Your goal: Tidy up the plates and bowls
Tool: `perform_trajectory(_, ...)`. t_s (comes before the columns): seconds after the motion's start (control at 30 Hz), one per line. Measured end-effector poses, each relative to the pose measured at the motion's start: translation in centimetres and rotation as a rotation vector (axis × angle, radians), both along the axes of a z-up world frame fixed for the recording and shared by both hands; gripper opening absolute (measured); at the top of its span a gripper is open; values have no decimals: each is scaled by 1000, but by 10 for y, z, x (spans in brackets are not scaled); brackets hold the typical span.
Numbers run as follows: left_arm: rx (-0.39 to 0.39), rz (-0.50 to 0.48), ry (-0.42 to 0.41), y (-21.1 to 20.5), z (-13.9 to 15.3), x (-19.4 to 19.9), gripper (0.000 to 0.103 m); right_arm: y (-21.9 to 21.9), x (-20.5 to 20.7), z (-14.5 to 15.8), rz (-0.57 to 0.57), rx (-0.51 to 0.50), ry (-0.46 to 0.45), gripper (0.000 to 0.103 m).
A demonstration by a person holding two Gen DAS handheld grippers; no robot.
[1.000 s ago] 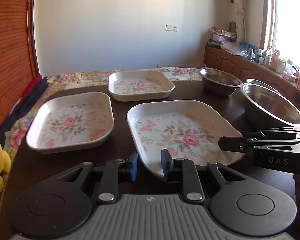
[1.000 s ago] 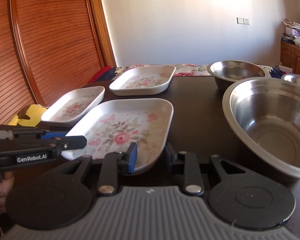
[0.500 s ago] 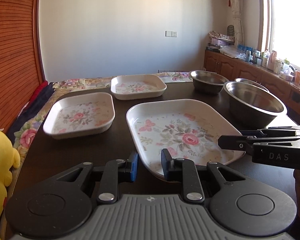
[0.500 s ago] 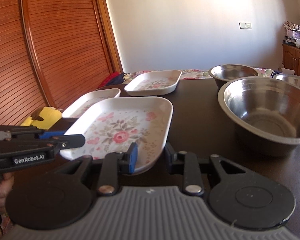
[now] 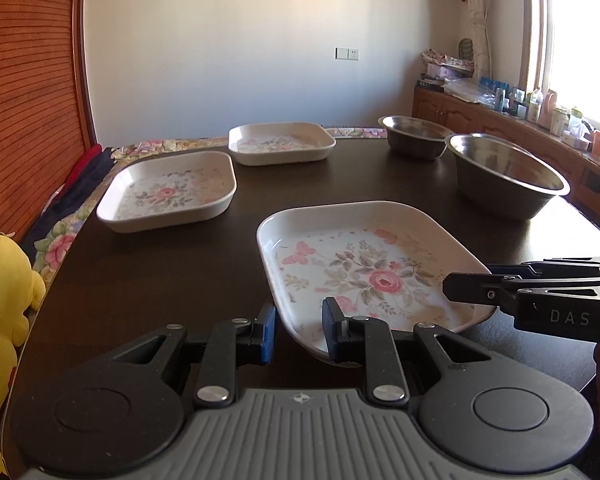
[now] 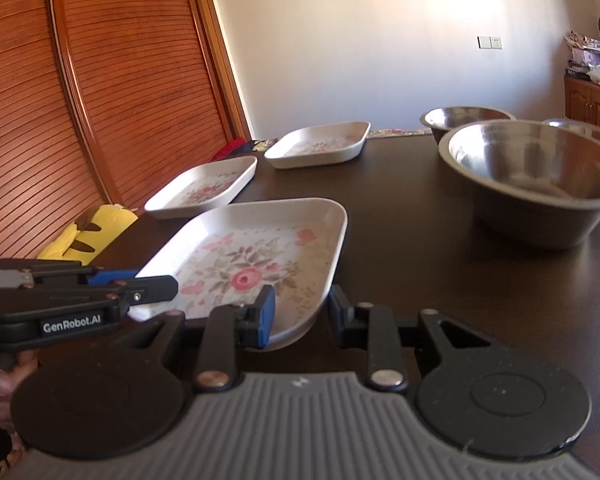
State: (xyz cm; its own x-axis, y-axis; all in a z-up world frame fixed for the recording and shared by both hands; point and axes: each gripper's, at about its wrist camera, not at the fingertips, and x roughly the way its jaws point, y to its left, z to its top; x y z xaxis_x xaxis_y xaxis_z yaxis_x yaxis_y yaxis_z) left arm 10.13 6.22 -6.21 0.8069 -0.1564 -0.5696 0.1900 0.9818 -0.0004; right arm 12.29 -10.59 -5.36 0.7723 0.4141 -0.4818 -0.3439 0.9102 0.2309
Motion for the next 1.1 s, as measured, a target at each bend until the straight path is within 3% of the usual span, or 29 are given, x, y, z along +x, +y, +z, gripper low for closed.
perform_trajectory(0.7, -10, 17, -3, 5, -6, 2, 27, 3, -7, -7, 4, 11, 0, 31)
perform_trajectory(0.83, -13, 33, -10, 8, -5, 1, 41, 0, -6, -8, 5, 26, 3, 33)
perform_trajectory(1.1, -20, 35, -39, 11, 5, -4, 60, -8, -7, -2, -29, 38, -22, 42)
